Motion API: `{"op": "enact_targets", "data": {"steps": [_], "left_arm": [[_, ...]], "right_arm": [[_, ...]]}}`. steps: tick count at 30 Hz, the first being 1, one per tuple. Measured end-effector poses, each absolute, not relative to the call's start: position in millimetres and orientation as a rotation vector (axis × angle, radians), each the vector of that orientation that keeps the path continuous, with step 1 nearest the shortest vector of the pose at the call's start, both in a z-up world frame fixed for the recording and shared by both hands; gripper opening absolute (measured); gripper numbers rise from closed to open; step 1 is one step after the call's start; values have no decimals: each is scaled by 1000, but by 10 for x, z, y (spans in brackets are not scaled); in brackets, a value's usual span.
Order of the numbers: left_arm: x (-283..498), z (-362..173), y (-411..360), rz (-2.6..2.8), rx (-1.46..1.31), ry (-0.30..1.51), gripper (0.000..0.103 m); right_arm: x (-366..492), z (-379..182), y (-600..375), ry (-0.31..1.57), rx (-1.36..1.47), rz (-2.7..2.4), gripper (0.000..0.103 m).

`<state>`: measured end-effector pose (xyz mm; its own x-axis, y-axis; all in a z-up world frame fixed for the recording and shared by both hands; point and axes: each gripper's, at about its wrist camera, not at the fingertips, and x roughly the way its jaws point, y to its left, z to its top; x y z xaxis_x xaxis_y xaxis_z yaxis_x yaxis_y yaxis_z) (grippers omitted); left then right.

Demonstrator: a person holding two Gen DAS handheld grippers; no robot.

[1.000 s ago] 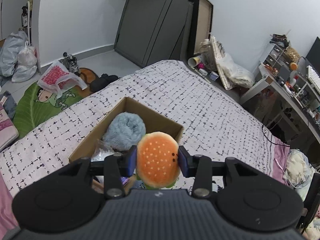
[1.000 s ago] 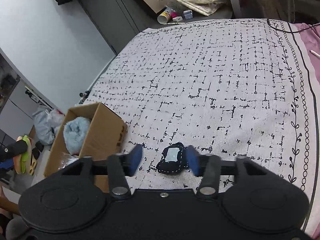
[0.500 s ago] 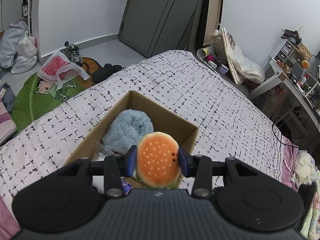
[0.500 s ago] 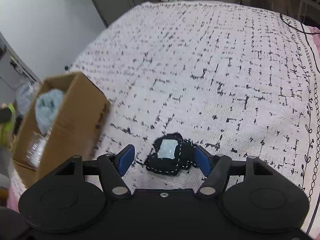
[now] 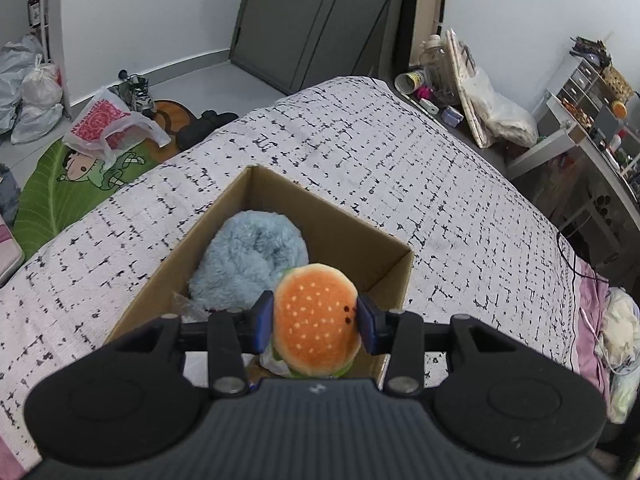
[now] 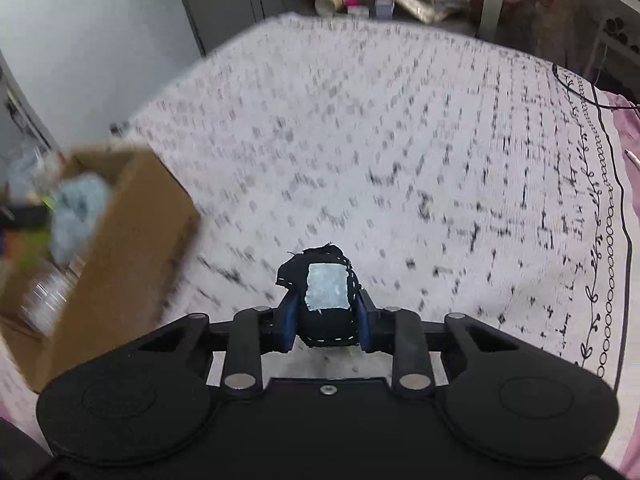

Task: Organize soft objects
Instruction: 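Carry the burger plush with the left tool while the right tool carries the black plush toward the box, then lower the burger plush into the box and open the left tool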

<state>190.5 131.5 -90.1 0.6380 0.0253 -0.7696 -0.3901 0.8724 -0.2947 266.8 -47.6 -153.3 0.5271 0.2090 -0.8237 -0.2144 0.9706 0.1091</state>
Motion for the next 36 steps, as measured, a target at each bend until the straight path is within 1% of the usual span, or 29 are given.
{"op": "enact_targets", "data": {"steps": [3,15,19,20,22,23,36], "left_arm": [[1979,-919,1270,234,-451,855,42],[2257,-916,1135,210,-421,851,43],[2290,-894,1130,200,-412,840,48],[2286,-890,1141,194,-416,833,54],[2269,-882,1171,205,-427,822,72],[2251,-877,1194,208,-436,813,74],[1984,-779,1460,253,-466,796,75]], "right_arm": [[2634,-1351,-488,933,23,274,28],[2527,-1012,-457,836,96,387,29],[2511,-936,-445,797,130,430,29],[2513,-923,-438,786,135,436,29],[2503,-898,-421,767,146,448,29],[2505,-891,-417,758,153,456,29],[2412,-787,-187,643,188,571,31]]}}
